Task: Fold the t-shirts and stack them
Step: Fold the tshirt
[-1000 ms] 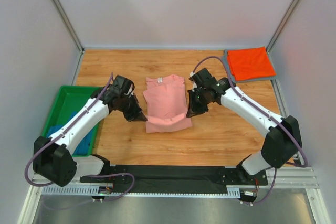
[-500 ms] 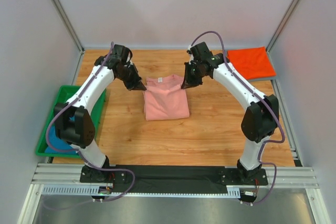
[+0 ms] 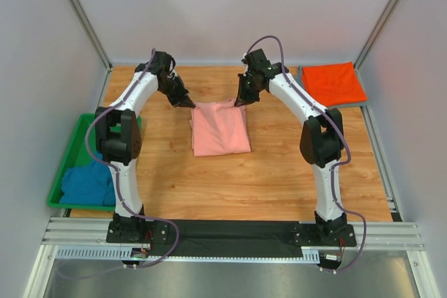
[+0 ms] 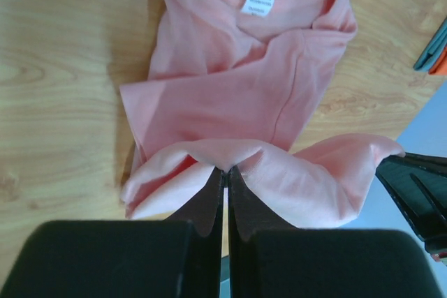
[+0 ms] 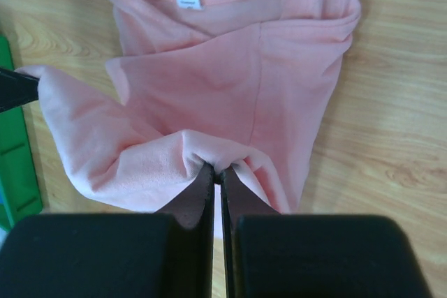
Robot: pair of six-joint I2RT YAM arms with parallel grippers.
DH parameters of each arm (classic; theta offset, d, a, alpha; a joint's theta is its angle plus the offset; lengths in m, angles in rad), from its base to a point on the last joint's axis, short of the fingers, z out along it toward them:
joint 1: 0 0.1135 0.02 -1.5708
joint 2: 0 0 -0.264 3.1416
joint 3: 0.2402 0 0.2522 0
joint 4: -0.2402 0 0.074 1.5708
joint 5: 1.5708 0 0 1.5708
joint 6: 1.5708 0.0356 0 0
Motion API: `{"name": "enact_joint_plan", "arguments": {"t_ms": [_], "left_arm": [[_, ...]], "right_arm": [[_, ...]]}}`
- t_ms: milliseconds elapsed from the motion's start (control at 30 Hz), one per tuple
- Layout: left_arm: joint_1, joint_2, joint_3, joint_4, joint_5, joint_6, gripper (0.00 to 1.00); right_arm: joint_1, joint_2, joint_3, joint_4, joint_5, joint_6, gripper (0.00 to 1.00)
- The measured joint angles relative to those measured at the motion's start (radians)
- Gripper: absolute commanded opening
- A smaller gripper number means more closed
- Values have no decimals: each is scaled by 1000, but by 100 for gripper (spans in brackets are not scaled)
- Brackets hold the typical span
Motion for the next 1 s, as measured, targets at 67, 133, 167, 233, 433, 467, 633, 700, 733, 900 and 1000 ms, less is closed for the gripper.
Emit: {"name": "enact_joint_plan", "arguments": {"t_ms": [67, 133, 167, 233, 433, 467, 633, 700, 733, 900, 1000], "left_arm": [[12, 38, 22, 9, 10, 1, 0], [25, 78, 56, 22, 25, 3, 0], [28, 91, 66, 33, 28, 4, 0], [39, 122, 91, 62, 50, 3, 0], [60, 185, 116, 176, 111, -2, 5], [63, 206, 136, 192, 120, -4, 11], [71, 345, 303, 303, 172, -26, 43], [75, 381, 344, 335, 189, -31, 55], [77, 391, 359, 338, 191, -23, 56], [90, 344, 316, 308, 166, 65, 56], [89, 250, 183, 278, 138, 134, 56]], "right_arm": [[-11, 37, 10, 11, 0, 3, 0], [-23, 64, 16, 20, 0, 8, 0], [-29, 79, 24, 22, 0, 11, 0], [-40, 105, 40, 25, 0, 16, 0], [-75, 138, 72, 62, -1, 31, 4], [-80, 148, 86, 73, -2, 35, 10], [-107, 201, 134, 159, -23, 43, 27], [-120, 222, 147, 182, -39, 43, 35], [-125, 238, 163, 182, -47, 40, 39], [-142, 217, 105, 190, -75, 18, 42], [-139, 140, -47, 192, -104, 6, 44]]}}
